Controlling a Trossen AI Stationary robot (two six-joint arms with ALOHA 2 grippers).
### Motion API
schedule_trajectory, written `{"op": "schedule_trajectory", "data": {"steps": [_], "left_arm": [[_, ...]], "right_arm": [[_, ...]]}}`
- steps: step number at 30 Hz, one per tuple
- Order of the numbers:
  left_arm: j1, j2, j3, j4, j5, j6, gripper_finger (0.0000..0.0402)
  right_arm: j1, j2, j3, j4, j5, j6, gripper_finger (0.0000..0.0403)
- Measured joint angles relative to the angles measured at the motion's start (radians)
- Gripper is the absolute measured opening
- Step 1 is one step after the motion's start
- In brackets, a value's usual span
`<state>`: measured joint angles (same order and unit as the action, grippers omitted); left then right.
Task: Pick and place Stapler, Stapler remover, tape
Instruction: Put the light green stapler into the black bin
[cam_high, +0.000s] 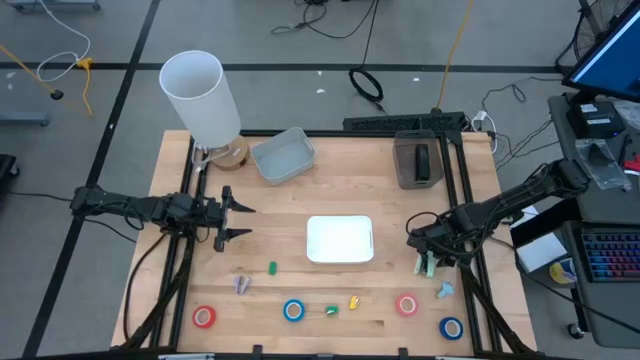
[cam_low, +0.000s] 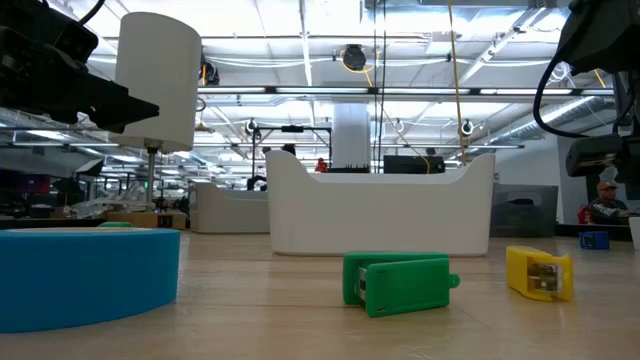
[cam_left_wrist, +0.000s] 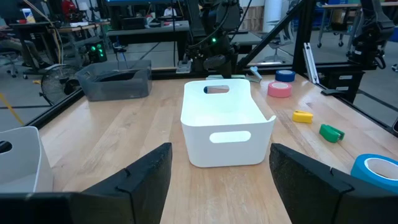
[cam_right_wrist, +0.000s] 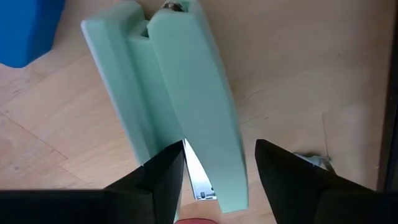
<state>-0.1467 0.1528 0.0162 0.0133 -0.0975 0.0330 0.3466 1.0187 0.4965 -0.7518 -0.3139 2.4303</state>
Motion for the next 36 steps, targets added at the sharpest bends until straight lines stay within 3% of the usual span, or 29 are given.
{"op": "schedule_trajectory", "data": {"steps": [12, 17, 30, 36], "left_arm": [[0.000, 0.000, 0.000, 0.000, 0.001, 0.008, 0.0269], [0.000, 0.000, 0.000, 0.000, 0.001, 0.008, 0.0269], [0.000, 0.000, 0.000, 0.000, 0.002, 0.008, 0.0269], [0.000, 0.000, 0.000, 0.000, 0.002, 0.008, 0.0269]], "right_arm": [[0.000, 0.000, 0.000, 0.000, -0.031, -0.047, 0.0088], [0.000, 0.000, 0.000, -0.007, -0.065, -0.059, 0.0088], [0.000, 0.000, 0.000, -0.017, -0.287, -0.011, 0.0090], [0.000, 0.000, 0.000, -0.025, -0.251, -0.043, 0.0091]]}}
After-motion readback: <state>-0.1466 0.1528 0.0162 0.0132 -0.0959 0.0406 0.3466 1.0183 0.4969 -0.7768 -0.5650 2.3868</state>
